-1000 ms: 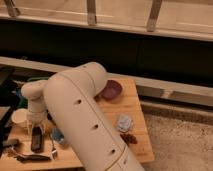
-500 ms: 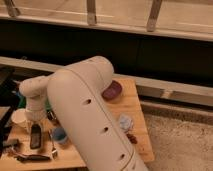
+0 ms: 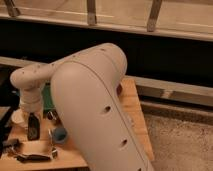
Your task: Place eraser in metal cup
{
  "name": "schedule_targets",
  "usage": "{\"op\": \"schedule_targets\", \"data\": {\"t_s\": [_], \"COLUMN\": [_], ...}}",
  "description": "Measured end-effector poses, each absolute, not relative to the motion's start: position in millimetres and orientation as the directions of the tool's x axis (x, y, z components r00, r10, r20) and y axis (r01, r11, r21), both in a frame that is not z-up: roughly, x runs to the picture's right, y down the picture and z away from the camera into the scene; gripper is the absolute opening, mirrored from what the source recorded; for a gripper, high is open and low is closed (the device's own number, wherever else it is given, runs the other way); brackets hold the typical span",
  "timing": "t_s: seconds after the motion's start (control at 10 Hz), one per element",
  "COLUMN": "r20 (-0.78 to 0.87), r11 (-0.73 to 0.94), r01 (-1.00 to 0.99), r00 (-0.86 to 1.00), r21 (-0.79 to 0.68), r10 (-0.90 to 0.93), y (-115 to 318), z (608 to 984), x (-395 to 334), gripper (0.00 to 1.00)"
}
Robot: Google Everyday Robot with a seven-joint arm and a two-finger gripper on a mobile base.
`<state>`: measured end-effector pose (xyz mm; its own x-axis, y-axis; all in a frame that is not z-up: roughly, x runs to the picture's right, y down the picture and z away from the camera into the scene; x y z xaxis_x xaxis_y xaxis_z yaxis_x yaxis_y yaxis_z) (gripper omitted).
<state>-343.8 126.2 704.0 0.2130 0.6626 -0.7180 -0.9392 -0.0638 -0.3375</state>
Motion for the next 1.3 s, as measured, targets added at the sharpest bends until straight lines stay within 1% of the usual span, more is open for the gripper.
{"op": "schedule_targets", "data": {"t_s": [0.5,1.0,1.3], "r20": [-0.622,-0.626,-0.618], "r11": [-0.057,-0.043,0.031], "r01": [-0.942,-0.94,-0.931], "r00": [0.173,0.191,0.266], "r21": [-0.332,-0.338,-0.364], "r10": [0.763,0.756,0.74], "y": [20.9,23.3,41.2], "z": [688.8,691.1,715.0], "x": [-299.5,-298.4,-281.7], "gripper": [0.0,0.0,0.0]}}
